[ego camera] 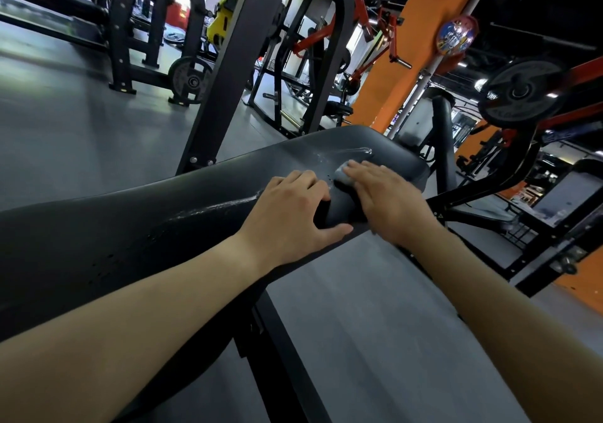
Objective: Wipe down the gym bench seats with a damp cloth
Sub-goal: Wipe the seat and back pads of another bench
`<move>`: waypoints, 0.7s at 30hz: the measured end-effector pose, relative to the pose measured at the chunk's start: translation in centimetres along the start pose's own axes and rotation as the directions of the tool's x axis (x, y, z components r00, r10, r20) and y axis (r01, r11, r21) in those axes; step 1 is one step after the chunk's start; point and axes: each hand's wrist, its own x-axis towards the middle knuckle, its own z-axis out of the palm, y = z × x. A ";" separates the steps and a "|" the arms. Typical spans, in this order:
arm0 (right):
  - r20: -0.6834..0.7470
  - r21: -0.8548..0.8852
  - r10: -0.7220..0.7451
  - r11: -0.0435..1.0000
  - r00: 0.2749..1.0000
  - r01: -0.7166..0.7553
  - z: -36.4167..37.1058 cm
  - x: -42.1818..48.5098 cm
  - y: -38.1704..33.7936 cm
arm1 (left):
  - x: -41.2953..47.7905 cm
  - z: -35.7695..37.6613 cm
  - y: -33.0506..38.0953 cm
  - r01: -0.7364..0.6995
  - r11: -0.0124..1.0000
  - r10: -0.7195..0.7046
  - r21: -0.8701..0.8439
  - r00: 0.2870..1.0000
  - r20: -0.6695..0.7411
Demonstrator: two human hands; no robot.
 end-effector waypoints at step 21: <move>-0.003 0.085 -0.040 0.996 0.999 0.040 -0.5 0.3 0.2 | 0.0 0.3 -0.2 0.005 0.999 -0.006 -0.040 1.000 -0.022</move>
